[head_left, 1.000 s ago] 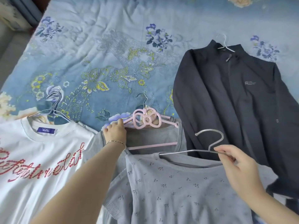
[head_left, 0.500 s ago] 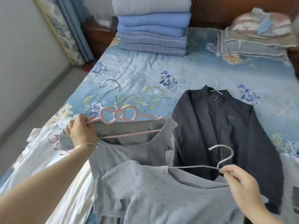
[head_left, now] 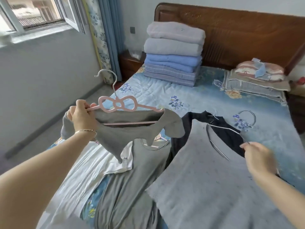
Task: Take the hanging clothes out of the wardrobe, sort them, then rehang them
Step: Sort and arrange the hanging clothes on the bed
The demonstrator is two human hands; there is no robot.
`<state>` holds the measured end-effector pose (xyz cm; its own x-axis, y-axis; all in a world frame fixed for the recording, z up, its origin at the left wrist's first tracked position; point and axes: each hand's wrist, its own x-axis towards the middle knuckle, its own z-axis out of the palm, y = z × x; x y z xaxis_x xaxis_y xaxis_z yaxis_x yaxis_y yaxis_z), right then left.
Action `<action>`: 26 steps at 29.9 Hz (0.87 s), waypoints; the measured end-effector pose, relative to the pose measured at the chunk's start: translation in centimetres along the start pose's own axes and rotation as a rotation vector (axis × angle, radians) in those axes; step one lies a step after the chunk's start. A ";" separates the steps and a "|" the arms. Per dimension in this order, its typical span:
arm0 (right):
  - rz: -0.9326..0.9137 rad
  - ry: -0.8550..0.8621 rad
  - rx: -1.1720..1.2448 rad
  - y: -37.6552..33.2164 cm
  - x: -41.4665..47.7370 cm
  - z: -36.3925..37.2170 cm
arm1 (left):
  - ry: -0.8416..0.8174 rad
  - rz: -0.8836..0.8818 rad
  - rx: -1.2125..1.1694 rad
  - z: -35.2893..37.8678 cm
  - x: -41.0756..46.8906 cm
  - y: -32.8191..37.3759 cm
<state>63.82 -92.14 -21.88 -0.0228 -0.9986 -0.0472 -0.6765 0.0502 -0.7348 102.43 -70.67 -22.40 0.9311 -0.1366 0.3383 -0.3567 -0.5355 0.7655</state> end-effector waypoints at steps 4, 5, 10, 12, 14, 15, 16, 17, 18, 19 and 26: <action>-0.039 -0.005 0.127 -2.1 -1.3 -0.6 | -0.100 0.158 0.100 -3.1 -2.7 1.3; -0.077 -0.021 0.140 -2.7 -1.8 -1.0 | -0.134 0.212 0.118 -3.6 -3.6 1.8; -0.298 -0.259 0.195 -6.1 -4.4 -2.3 | -0.271 0.445 0.137 -4.7 -7.7 5.5; -0.415 -0.390 0.200 -7.7 -5.9 -3.1 | -0.282 0.480 0.124 -5.2 -9.0 7.0; -0.493 -0.571 0.194 -9.2 -7.4 -3.9 | -0.270 0.481 0.094 -5.5 -10.0 8.1; -0.504 -0.673 0.185 -9.9 -8.2 -4.3 | -0.260 0.480 0.080 -5.6 -10.4 8.5; -0.506 -0.772 0.181 -10.3 -9.0 -4.6 | -0.251 0.477 0.077 -5.7 -10.8 8.7; -0.517 -0.855 0.175 -10.6 -9.7 -4.8 | -0.242 0.477 0.079 -5.8 -11.2 9.0; -0.550 -0.916 0.149 -10.7 -10.2 -4.6 | -0.237 0.474 0.086 -5.7 -11.6 9.2; -0.601 -0.949 0.108 -10.7 -10.8 -4.3 | -0.231 0.469 0.096 -5.8 -12.0 9.3; -0.727 -0.785 -0.067 -9.2 -12.6 -2.7 | -0.339 0.421 0.086 -6.2 -13.1 7.5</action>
<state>68.36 -80.02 -12.65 0.8653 -0.4985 -0.0523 -0.3765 -0.5776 -0.7243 87.12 -67.76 -17.69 0.6865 -0.6076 0.3995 -0.7098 -0.4407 0.5495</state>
